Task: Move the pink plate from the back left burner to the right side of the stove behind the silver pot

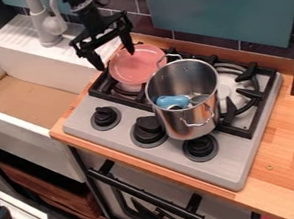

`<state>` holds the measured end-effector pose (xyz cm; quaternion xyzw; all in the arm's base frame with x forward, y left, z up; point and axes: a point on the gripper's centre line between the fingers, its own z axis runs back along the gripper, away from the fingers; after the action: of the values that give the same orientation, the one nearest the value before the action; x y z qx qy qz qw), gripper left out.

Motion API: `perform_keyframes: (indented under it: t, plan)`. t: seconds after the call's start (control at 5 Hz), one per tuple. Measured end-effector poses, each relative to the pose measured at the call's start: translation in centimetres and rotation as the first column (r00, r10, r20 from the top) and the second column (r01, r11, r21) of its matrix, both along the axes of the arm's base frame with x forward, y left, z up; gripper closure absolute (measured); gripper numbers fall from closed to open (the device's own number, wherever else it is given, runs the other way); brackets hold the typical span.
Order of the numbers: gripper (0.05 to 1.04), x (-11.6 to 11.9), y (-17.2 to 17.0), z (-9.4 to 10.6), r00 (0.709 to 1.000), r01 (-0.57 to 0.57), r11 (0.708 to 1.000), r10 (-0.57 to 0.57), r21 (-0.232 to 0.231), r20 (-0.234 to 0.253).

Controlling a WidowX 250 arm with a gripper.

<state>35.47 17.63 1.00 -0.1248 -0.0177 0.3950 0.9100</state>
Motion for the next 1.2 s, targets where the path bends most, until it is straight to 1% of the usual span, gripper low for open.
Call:
perform_keyframes:
  t: [0.2,0.4,0.6,0.8,1.0,1.2]
  plan:
    - [0.085,-0.2,0.2,0.4,0.995,0.081,0.995,-0.078,-0.051,0.057]
    - [0.085,0.2,0.6,1.3,0.988,0.128,0.989,-0.121,-0.078,0.091]
    - [0.085,-0.9,0.7,0.4,0.985,0.168,0.984,-0.166,-0.056,0.046]
    - [0.085,-1.3,0.4,0.0,0.976,0.216,0.976,-0.215,-0.041,0.025]
    - [0.085,-1.5,0.0,-0.8,0.962,0.270,0.962,-0.269,-0.028,0.037]
    - [0.085,-0.6,-0.7,-0.7,0.956,0.284,0.958,-0.282,-0.024,0.083]
